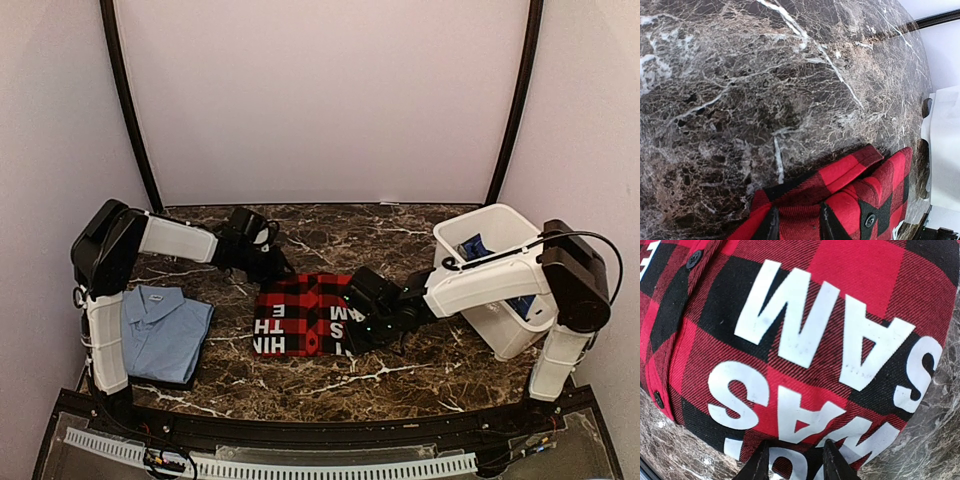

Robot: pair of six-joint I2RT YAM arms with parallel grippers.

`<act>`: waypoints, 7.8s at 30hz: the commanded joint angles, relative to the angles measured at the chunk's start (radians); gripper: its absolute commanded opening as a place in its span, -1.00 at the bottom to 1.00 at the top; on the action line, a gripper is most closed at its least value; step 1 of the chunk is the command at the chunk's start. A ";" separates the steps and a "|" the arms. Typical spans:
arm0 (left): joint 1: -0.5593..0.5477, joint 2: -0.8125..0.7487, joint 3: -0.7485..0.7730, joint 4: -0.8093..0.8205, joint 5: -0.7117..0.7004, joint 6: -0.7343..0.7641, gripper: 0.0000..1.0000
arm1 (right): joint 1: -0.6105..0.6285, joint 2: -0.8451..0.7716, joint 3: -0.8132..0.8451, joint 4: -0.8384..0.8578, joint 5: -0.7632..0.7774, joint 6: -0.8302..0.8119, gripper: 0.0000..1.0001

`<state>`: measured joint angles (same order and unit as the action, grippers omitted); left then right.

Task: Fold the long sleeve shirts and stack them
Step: Smooth out the square-folded shirt at the center of the board, then pick up the square-folded shirt from the center of the board, then turn over the square-folded shirt at the center of the board, then smooth out the square-folded shirt at the center of the board.

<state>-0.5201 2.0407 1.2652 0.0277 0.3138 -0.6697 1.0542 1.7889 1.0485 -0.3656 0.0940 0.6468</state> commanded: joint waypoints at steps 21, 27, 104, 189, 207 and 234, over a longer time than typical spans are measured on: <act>0.055 -0.465 -0.276 -0.182 0.102 0.016 -0.09 | 0.030 -0.012 0.229 -0.071 0.045 0.007 -0.31; 0.055 -0.568 -0.473 -0.132 0.146 -0.033 -0.06 | 0.043 0.109 0.364 -0.109 0.055 -0.028 -0.31; 0.065 -0.588 -0.285 -0.482 0.170 0.175 -1.00 | -0.083 0.171 0.265 -0.044 0.097 -0.040 -0.66; -0.173 -0.329 -0.032 -0.017 0.233 -0.092 0.29 | -0.086 -0.349 -0.030 0.030 0.153 0.146 0.12; 0.101 -0.453 -0.436 -0.127 0.291 0.087 0.36 | -0.162 -0.087 -0.071 0.163 -0.026 0.132 0.03; -0.032 -0.392 -0.426 0.053 0.265 -0.097 -0.77 | -0.170 0.066 0.062 0.169 -0.089 0.093 -0.96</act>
<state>-0.5442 1.7203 0.8040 0.0383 0.6003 -0.7238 0.8860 1.8439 1.0397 -0.1654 0.0223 0.7700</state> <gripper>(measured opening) 0.216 0.075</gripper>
